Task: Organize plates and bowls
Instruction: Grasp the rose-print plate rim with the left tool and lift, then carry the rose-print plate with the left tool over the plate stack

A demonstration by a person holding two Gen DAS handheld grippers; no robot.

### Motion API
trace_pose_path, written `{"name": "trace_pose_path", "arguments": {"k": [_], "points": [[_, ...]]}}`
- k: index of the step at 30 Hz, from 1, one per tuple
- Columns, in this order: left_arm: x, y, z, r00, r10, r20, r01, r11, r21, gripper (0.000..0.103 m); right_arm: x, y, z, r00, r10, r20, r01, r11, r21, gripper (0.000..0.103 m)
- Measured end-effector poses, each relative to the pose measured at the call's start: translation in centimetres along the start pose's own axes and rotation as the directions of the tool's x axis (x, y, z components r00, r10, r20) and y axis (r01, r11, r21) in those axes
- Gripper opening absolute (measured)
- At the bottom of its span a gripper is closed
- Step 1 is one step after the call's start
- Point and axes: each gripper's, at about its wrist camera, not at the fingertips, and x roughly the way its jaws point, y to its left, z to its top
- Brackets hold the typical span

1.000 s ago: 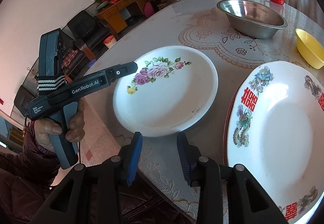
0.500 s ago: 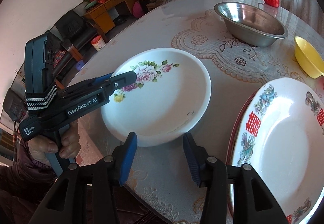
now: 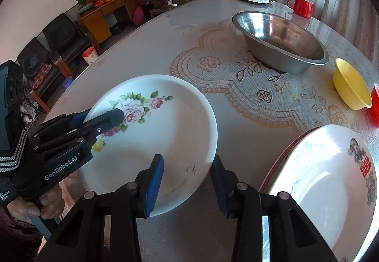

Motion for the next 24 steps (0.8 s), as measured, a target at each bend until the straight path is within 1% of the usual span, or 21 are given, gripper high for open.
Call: {"name": "trace_pose_path", "arguments": {"k": [2, 3, 4, 7, 10, 12, 14, 15, 16, 17, 20, 21, 24], "points": [[-0.2, 0.1, -0.4, 1.000, 0.005, 0.013, -0.005, 1.000, -0.008, 0.030, 0.2, 0.4, 0.1, 0.999, -0.050, 0.021, 0.050, 0.998, -0.032, 0.031], [-0.4, 0.1, -0.5, 1.000, 0.008, 0.019, -0.007, 1.000, -0.013, 0.030, 0.1, 0.5, 0.1, 0.998, -0.062, 0.032, 0.063, 0.997, -0.039, 0.029], [-0.4, 0.2, -0.6, 1.000, 0.004, 0.021, -0.003, 1.000, -0.029, 0.030, 0.0, 0.5, 0.1, 0.997, -0.071, 0.041, 0.072, 0.997, -0.037, 0.023], [-0.6, 1.0, -0.6, 0.999, -0.040, 0.023, 0.041, 0.996, -0.084, 0.030, -0.4, -0.3, 0.3, 0.997, -0.057, 0.054, 0.057, 0.998, -0.005, 0.015], [-0.7, 1.0, -0.6, 0.999, -0.049, 0.020, 0.051, 0.992, -0.117, 0.030, -0.5, -0.8, 0.4, 0.998, -0.031, 0.058, 0.031, 0.999, 0.011, 0.015], [-0.6, 0.7, -0.6, 0.999, -0.043, 0.022, 0.045, 0.993, -0.111, 0.030, -0.4, -1.3, 0.5, 0.998, -0.006, 0.057, 0.003, 0.999, 0.043, 0.015], [-0.5, -0.1, -0.7, 1.000, -0.005, 0.022, 0.006, 0.997, -0.078, 0.030, -0.1, -1.6, 0.8, 0.998, 0.003, 0.060, -0.006, 0.998, 0.056, 0.018], [-0.5, -0.6, -0.7, 1.000, 0.016, 0.021, -0.015, 0.998, -0.059, 0.030, 0.1, -1.5, 1.1, 0.999, -0.004, 0.052, 0.002, 0.999, 0.046, 0.019], [-0.5, -0.7, -0.7, 0.999, 0.029, 0.020, -0.028, 0.998, -0.054, 0.033, 0.3, -1.3, 1.2, 0.999, -0.021, 0.040, 0.020, 0.999, 0.031, 0.020], [-0.5, -0.7, -0.7, 0.999, 0.028, 0.019, -0.027, 0.998, -0.054, 0.035, 0.5, -1.1, 1.3, 0.999, -0.034, 0.038, 0.034, 0.999, 0.016, 0.020], [-0.5, -1.0, -0.9, 0.999, 0.047, 0.020, -0.046, 0.998, -0.029, 0.035, 0.7, -0.5, 1.2, 0.998, -0.059, 0.035, 0.060, 0.998, -0.033, 0.021], [-0.6, -1.1, -0.9, 0.998, 0.050, 0.023, -0.049, 0.998, -0.028, 0.035, 0.7, -0.7, 1.2, 0.998, -0.056, 0.033, 0.057, 0.998, -0.030, 0.018], [-0.8, -0.4, -1.0, 1.000, 0.018, 0.023, -0.017, 0.997, -0.077, 0.035, 0.6, -1.2, 1.2, 0.998, -0.035, 0.048, 0.035, 0.999, -0.005, 0.015]]}}
